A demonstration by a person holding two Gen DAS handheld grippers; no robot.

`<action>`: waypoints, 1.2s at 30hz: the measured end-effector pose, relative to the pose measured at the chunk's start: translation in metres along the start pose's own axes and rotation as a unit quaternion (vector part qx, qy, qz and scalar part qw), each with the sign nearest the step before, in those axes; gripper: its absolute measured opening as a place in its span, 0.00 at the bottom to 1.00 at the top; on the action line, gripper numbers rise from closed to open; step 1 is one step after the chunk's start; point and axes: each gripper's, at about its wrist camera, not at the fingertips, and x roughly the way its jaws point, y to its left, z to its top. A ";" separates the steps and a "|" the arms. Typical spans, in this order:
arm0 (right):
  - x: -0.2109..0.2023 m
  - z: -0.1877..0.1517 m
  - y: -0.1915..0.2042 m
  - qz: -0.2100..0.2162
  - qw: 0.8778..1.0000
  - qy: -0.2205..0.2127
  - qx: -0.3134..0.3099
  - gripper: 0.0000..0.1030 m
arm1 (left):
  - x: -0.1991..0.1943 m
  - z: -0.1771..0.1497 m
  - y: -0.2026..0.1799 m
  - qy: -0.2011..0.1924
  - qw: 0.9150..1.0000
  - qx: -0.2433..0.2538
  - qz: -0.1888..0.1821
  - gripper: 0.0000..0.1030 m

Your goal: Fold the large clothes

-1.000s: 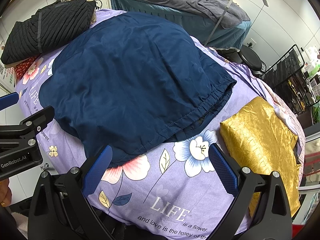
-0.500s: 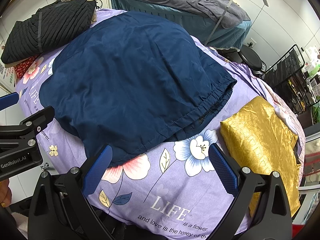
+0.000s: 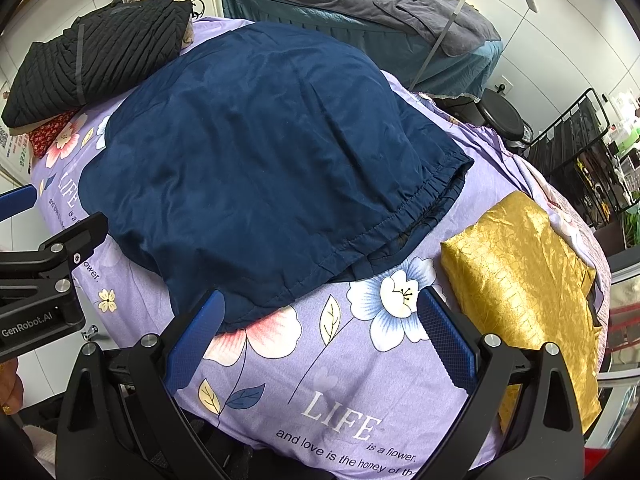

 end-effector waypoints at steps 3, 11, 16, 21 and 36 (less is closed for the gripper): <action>0.000 0.000 0.000 0.000 1.000 0.001 0.000 0.93 | 0.000 0.000 0.000 -0.001 1.000 0.000 0.000 0.94; -0.001 0.000 -0.001 0.000 1.000 0.000 0.001 0.93 | -0.003 -0.001 0.002 -0.005 1.000 0.000 0.003 0.94; -0.001 0.000 -0.001 0.000 1.000 0.000 0.000 0.93 | -0.004 0.000 0.002 -0.006 1.000 0.001 0.006 0.94; 0.000 0.000 -0.001 0.000 1.000 0.000 0.002 0.93 | -0.005 0.001 0.002 -0.005 1.000 0.002 0.006 0.94; 0.015 -0.005 0.007 0.006 0.999 0.033 -0.022 0.93 | 0.020 -0.004 0.007 0.042 0.999 -0.005 -0.004 0.94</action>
